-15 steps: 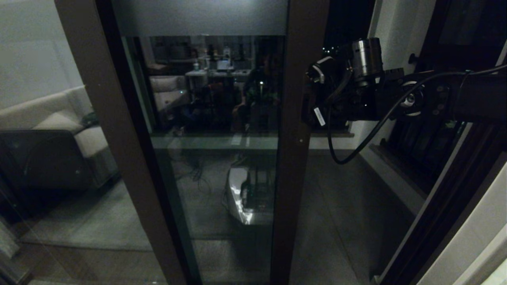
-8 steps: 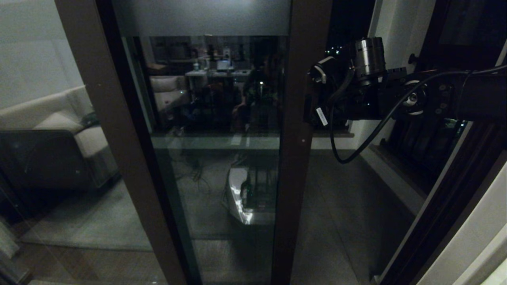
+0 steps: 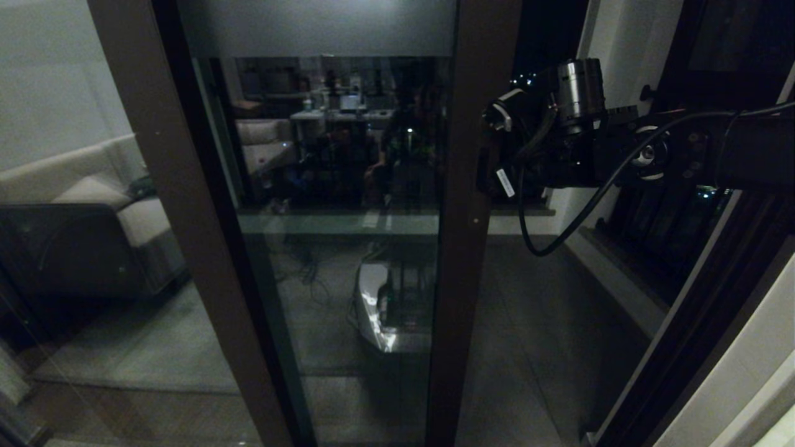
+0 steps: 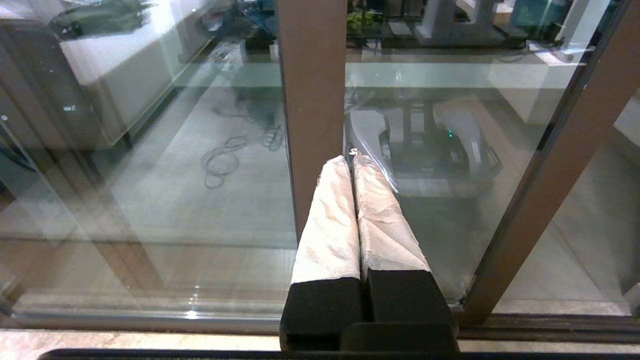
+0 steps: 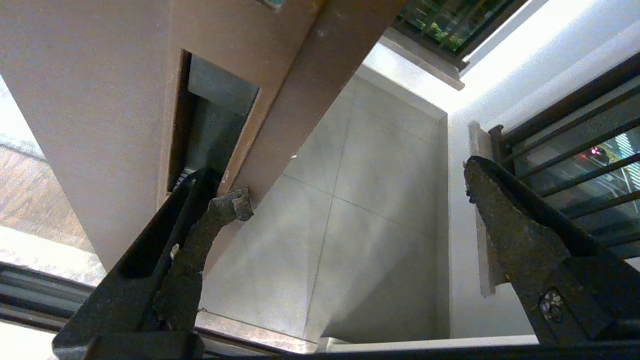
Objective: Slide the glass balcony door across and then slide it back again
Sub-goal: Close the slid door
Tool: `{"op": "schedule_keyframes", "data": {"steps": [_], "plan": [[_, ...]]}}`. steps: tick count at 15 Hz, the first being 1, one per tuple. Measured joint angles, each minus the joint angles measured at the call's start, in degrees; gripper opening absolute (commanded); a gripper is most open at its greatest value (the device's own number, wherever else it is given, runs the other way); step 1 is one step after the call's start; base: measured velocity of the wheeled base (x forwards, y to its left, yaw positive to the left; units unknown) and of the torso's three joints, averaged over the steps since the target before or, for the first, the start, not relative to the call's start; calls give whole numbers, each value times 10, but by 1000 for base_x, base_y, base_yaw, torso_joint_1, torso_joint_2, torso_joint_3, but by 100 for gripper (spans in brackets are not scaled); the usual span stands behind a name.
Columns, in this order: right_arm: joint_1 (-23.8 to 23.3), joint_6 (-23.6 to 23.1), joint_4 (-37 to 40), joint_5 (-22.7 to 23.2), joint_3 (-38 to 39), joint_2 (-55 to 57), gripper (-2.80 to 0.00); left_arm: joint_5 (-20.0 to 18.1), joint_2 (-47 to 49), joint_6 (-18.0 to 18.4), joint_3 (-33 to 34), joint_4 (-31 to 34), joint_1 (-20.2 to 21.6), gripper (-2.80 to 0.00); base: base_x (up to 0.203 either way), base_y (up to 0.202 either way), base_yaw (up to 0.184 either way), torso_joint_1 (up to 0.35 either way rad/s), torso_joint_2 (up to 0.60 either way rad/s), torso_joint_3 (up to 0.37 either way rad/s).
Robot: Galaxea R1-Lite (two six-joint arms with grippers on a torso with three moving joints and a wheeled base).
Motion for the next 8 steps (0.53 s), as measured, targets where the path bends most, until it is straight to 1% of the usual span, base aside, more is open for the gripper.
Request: {"op": "schedule_keyframes", "data": {"steps": [8], "plan": [[-10, -10, -1, 0, 3, 1, 0, 0, 0, 0, 0, 0, 0, -280, 0, 0, 0, 0, 0, 0]]}}
